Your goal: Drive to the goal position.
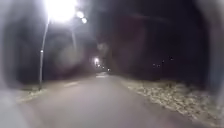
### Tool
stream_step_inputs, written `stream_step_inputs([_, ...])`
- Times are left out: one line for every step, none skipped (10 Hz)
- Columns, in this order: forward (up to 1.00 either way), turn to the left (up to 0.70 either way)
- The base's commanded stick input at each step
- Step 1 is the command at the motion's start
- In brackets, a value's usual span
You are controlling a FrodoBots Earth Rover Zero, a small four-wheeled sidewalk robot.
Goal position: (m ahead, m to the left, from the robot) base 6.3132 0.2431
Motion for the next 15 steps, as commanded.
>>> stream_step_inputs([1.0, 0.0])
stream_step_inputs([1.0, 0.0])
stream_step_inputs([1.0, 0.0])
stream_step_inputs([1.0, 0.0])
stream_step_inputs([1.0, 0.0])
stream_step_inputs([1.0, 0.4])
stream_step_inputs([1.0, 0.26])
stream_step_inputs([1.0, 0.0])
stream_step_inputs([1.0, 0.0])
stream_step_inputs([1.0, 0.0])
stream_step_inputs([1.0, 0.0])
stream_step_inputs([1.0, 0.0])
stream_step_inputs([1.0, 0.0])
stream_step_inputs([1.0, 0.0])
stream_step_inputs([1.0, 0.0])
